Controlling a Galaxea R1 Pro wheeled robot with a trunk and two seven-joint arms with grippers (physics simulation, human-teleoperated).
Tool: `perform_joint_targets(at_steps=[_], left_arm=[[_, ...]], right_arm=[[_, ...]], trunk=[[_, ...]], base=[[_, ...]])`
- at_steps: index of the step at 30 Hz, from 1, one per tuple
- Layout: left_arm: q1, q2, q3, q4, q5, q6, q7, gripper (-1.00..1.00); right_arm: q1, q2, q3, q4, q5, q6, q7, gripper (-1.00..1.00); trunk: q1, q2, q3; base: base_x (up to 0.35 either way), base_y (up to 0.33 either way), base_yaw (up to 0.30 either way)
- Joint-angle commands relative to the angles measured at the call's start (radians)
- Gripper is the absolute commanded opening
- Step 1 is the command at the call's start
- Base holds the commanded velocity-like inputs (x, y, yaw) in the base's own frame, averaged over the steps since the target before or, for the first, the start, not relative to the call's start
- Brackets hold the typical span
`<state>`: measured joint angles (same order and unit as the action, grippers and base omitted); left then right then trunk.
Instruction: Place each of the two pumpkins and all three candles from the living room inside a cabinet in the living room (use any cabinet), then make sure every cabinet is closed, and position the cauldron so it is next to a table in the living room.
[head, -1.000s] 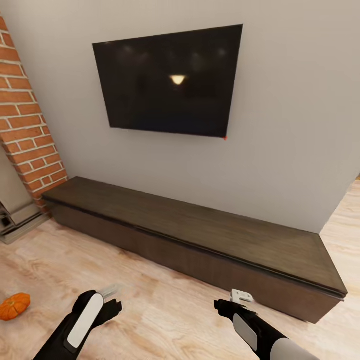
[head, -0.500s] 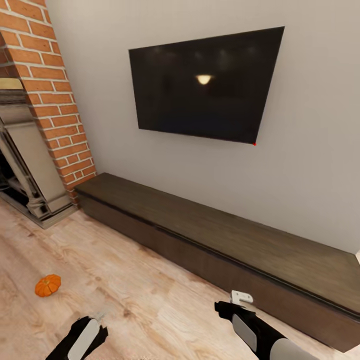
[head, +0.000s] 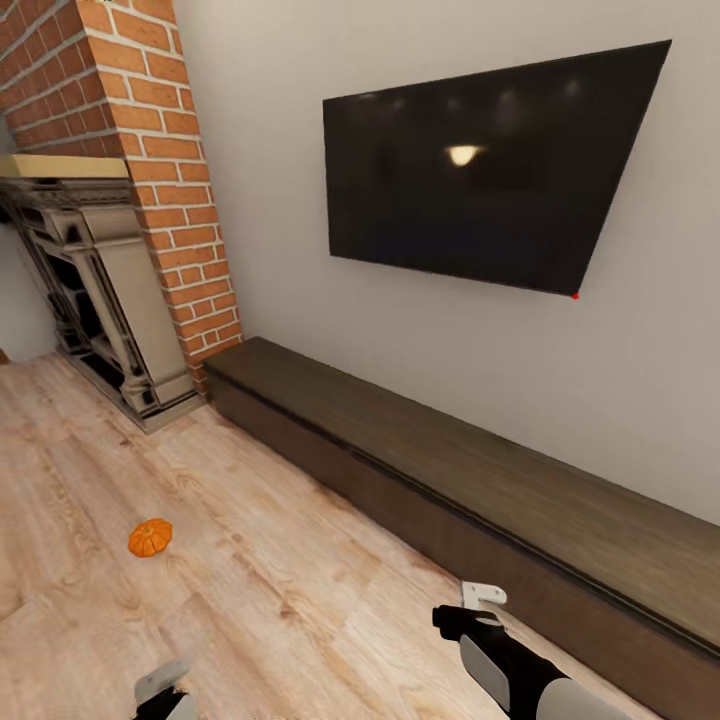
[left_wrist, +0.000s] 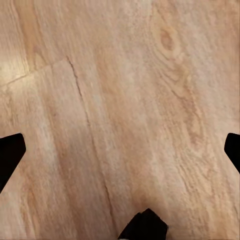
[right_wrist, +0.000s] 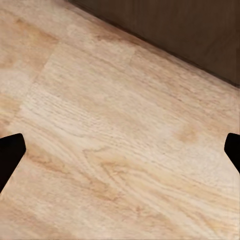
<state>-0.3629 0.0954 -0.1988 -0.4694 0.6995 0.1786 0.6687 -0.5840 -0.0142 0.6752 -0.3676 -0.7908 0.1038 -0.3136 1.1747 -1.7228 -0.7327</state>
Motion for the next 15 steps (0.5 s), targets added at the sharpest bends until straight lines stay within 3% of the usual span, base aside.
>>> perform_joint_targets(at_steps=[1, 8, 15], left_arm=[[-0.001, 0.001, -0.010, 0.001, 0.003, 0.000, 0.005, 1.00], [-0.001, 0.001, -0.016, 0.012, 0.003, -0.023, -0.069, 1.00], [-0.001, 0.001, -0.017, 0.012, 0.003, -0.024, -0.081, 1.00]], right_arm=[[0.000, -0.001, 0.008, -0.004, -0.004, 0.003, -0.008, 1.00], [0.000, 0.002, 0.007, -0.004, 0.000, -0.011, -0.007, 1.00], [0.000, 0.006, 0.007, -0.004, 0.001, -0.013, -0.007, 1.00]], trunk=[[0.000, 0.000, -0.002], [0.000, 0.000, -0.007], [0.000, 0.000, -0.012]], base=[[0.000, 0.000, 0.279], [0.000, 0.000, 0.272], [0.000, 0.000, 0.268]])
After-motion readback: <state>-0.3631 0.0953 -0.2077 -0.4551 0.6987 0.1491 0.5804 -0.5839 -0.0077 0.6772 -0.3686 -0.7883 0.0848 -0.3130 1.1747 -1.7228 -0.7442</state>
